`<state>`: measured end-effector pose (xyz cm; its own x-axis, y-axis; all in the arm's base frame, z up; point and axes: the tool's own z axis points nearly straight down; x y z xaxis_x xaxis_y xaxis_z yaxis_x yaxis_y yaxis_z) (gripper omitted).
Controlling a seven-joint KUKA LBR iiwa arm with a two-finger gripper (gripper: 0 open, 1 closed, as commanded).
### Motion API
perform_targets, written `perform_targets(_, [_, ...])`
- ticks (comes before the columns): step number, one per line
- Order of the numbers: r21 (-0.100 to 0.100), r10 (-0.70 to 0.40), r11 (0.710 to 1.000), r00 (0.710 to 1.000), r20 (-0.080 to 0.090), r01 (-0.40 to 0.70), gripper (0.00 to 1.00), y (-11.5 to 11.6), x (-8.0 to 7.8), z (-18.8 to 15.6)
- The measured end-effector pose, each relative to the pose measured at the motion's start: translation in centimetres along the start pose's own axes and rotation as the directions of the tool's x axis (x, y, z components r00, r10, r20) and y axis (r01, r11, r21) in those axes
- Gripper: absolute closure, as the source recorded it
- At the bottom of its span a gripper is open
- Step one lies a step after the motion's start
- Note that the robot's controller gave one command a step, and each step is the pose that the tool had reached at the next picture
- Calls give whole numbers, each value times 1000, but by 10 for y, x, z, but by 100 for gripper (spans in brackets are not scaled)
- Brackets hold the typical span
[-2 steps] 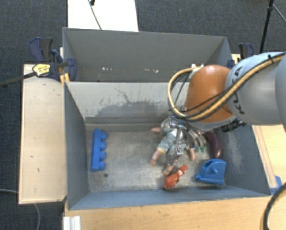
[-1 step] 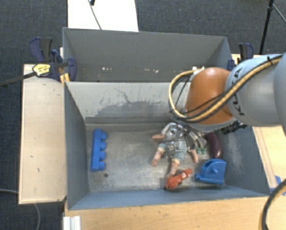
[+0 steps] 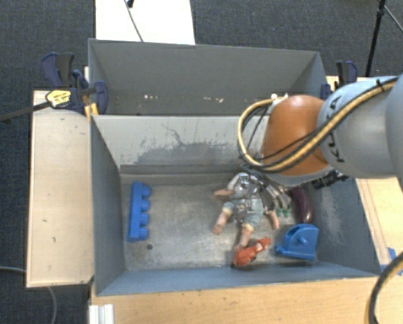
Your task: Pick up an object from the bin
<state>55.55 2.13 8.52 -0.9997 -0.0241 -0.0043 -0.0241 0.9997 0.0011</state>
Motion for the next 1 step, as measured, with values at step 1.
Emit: perform_targets(1, [1,-15,1000,1000,-1,15,100,10,-9,-153])
